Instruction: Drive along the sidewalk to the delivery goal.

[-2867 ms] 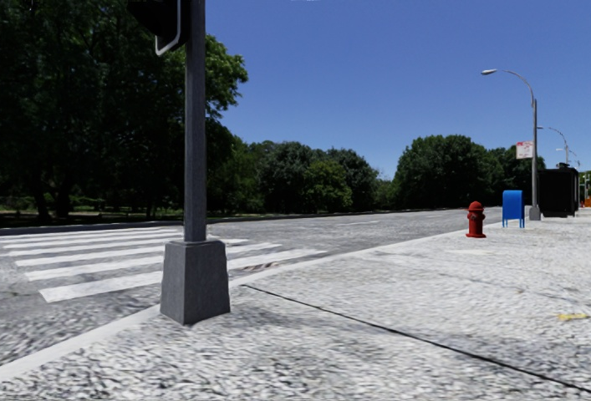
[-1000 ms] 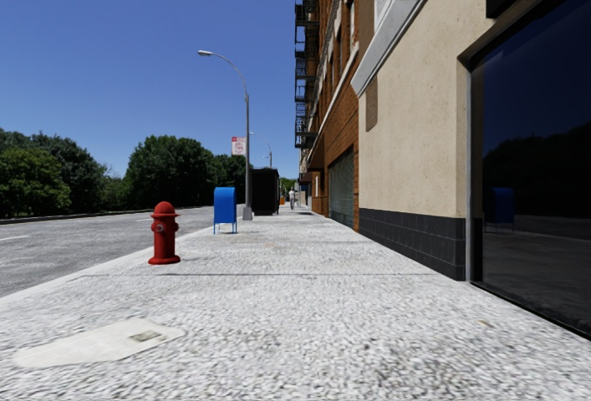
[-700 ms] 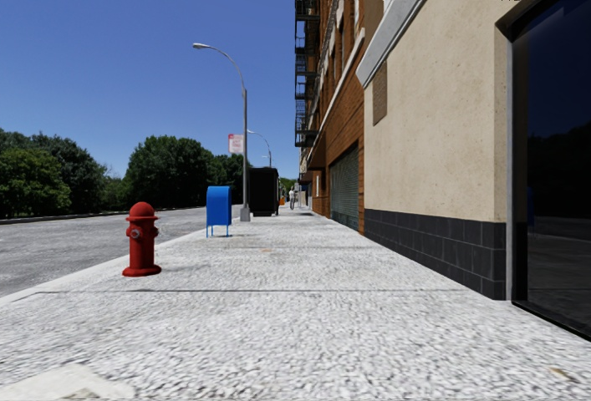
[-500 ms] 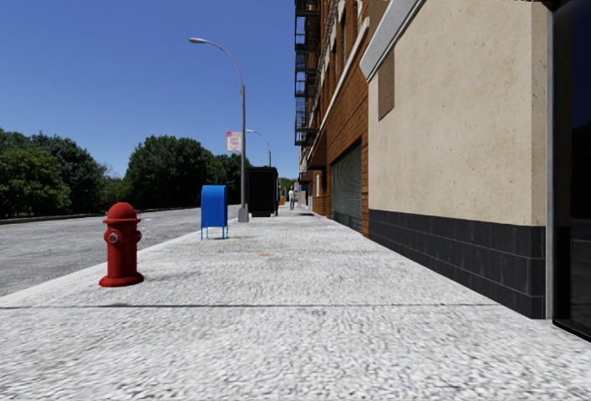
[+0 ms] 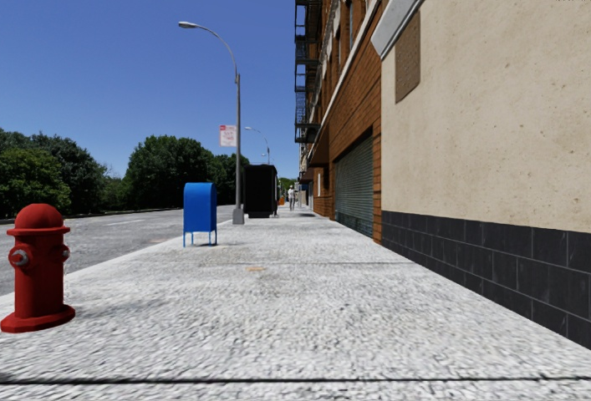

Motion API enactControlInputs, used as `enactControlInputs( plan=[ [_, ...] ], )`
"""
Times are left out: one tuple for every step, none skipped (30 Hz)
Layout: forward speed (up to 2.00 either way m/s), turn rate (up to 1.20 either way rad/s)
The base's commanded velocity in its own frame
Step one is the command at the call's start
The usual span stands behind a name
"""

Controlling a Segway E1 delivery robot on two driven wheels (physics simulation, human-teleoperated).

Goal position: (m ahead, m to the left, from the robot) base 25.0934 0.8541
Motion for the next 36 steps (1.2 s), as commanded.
enactControlInputs(
  plan=[
    [2.00, 0.00],
    [2.00, 0.00],
    [2.00, 0.00],
    [2.00, 0.00],
    [2.00, 0.00],
    [2.00, 0.00],
    [2.00, 0.00],
    [2.00, 0.00],
    [2.00, 0.00],
    [2.00, 0.00],
    [2.00, 0.00],
    [2.00, 0.00],
    [2.00, 0.00],
    [2.00, 0.00],
    [2.00, 0.00],
    [2.00, 0.00],
    [2.00, 0.00],
    [2.00, 0.00],
    [2.00, 0.00],
    [2.00, 0.00],
    [2.00, 0.00],
    [2.00, 0.00],
    [2.00, 0.00],
    [2.00, 0.00],
    [2.00, 0.00],
    [2.00, 0.00],
    [2.00, 0.00],
    [2.00, 0.00],
    [2.00, 0.00],
    [2.00, 0.00],
    [2.00, 0.00],
    [2.00, 0.00],
    [2.00, 0.00],
    [2.00, 0.00],
    [2.00, 0.00],
    [2.00, 0.00]
  ],
)
